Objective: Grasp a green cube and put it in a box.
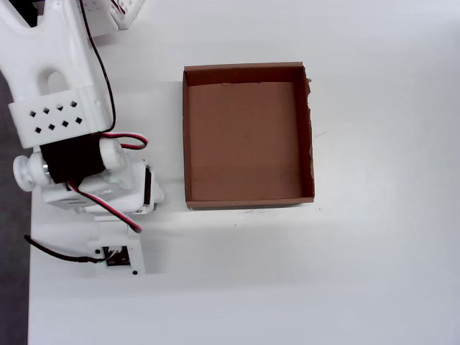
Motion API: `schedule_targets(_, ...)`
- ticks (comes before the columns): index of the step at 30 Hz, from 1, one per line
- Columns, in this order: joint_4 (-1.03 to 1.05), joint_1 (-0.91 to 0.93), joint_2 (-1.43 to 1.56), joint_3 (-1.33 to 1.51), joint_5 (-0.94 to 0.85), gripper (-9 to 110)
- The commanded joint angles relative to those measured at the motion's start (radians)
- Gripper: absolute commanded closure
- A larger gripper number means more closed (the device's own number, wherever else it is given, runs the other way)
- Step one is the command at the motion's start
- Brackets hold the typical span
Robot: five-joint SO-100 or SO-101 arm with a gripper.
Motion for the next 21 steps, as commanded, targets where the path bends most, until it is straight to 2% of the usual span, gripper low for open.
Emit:
schedule_targets(1, 0.038, -0.011, 0.132, -0.020, -0.009, 86)
schedule_targets(13, 0.178, -0.066, 0.400, 0.038, -0.005, 86)
schedule_targets(21, 0.250, -0.189, 0.500, 0.054, 0.057, 86)
